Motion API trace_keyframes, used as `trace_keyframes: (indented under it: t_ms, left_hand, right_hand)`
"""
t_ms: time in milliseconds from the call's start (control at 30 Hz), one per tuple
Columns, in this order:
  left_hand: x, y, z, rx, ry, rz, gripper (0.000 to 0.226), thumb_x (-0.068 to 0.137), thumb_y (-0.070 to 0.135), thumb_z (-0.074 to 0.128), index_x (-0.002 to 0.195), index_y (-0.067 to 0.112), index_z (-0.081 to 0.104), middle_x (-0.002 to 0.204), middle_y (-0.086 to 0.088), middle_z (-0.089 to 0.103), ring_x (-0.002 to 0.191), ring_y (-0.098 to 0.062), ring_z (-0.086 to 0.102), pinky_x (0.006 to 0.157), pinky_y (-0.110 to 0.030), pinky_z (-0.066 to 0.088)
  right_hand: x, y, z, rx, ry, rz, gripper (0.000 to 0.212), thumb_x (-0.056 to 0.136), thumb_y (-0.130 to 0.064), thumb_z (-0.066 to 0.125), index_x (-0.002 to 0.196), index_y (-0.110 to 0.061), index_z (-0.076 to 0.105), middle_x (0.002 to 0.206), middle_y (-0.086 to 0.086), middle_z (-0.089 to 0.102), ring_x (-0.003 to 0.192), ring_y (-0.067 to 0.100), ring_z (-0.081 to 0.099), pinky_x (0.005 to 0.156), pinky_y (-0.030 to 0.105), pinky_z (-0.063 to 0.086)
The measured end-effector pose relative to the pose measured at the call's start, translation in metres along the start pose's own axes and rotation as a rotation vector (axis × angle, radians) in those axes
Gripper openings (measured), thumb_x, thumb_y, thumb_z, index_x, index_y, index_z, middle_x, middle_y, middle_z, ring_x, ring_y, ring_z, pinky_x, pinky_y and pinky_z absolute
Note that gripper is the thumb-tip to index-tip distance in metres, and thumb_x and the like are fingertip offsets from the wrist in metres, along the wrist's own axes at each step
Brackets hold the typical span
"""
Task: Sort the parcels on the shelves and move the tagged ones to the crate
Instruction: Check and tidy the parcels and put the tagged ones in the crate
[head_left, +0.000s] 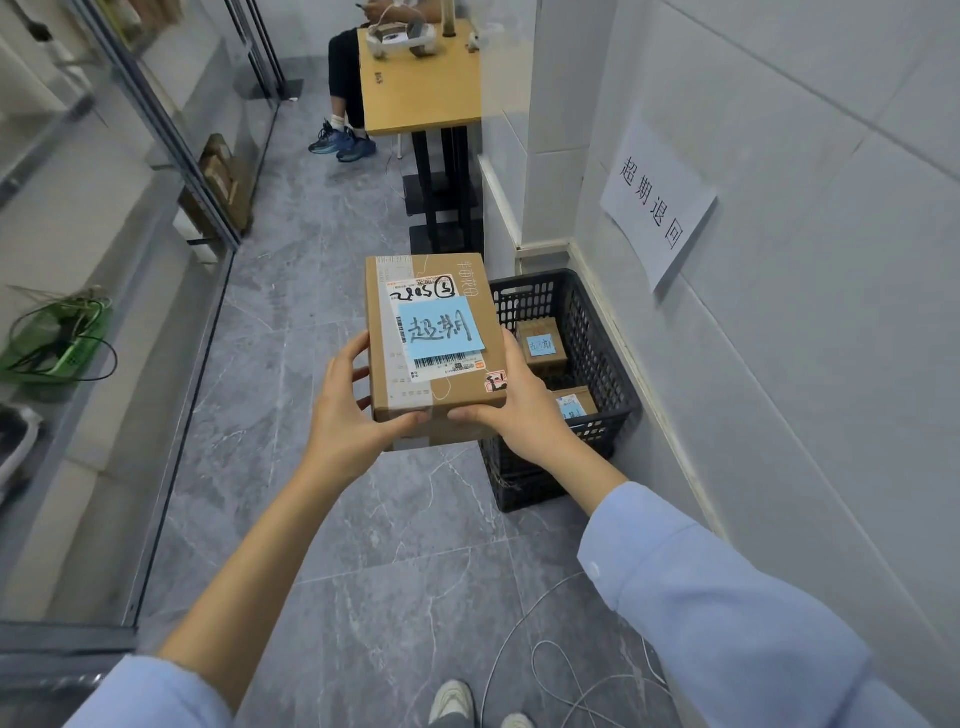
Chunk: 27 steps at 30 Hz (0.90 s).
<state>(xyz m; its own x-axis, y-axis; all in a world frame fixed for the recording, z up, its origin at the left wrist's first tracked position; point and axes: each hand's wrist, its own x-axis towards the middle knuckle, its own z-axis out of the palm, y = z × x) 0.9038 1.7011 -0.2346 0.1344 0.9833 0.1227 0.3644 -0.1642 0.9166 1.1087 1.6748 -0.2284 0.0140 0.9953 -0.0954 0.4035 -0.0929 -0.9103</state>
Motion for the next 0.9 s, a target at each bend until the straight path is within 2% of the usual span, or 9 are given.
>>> trace_keyframes:
  t_ms: [167,367,533,733,900]
  left_hand:
    - [0.003,-0.003,0.003,0.008,-0.009,0.007,0.101,0.057,0.050,0.086,0.143,0.041,0.033,0.144,0.021,0.039,0.128,-0.004,0.043,0.087,-0.022,0.046]
    - [0.009,-0.005,0.011,0.006,-0.015,0.015,0.100,0.057,0.050,0.086,0.142,0.042,0.033,0.142,0.023,0.038,0.128,-0.001,0.042,0.086,-0.019,0.045]
    - [0.018,-0.006,0.018,-0.001,-0.013,0.015,0.098,0.058,0.050,0.086,0.139,0.048,0.032,0.137,0.031,0.038,0.124,0.007,0.041,0.085,-0.018,0.043]
    - [0.048,-0.016,0.021,0.014,-0.017,0.014,0.100,0.057,0.051,0.085,0.142,0.044,0.032,0.143,0.021,0.038,0.127,0.000,0.042,0.087,-0.018,0.043]
    - [0.098,-0.032,0.027,0.016,-0.051,0.002,0.103,0.058,0.051,0.085,0.145,0.040,0.031,0.146,0.017,0.038,0.129,-0.002,0.041,0.088,-0.018,0.043]
  right_hand:
    - [0.001,0.003,-0.002,0.014,0.002,0.003,0.098,0.077,-0.022,0.083,0.149,-0.035,0.016,0.139,-0.011,0.053,0.126,0.012,0.053,0.104,0.046,0.047]
    - [0.005,0.009,-0.008,0.004,0.004,0.005,0.099,0.077,-0.024,0.083,0.149,-0.034,0.015,0.140,-0.011,0.053,0.127,0.013,0.053,0.104,0.048,0.047]
    - [0.018,0.015,-0.013,0.004,0.003,-0.006,0.097,0.079,-0.023,0.082,0.149,-0.035,0.015,0.140,-0.011,0.052,0.127,0.011,0.052,0.101,0.037,0.048]
    - [0.049,0.021,-0.013,0.014,0.003,0.015,0.096,0.079,-0.023,0.081,0.149,-0.035,0.016,0.139,-0.012,0.053,0.125,0.008,0.051,0.097,0.032,0.046]
    - [0.093,0.029,-0.014,0.012,0.031,0.040,0.098,0.078,-0.025,0.082,0.149,-0.035,0.015,0.138,-0.014,0.053,0.121,0.004,0.050,0.100,0.038,0.047]
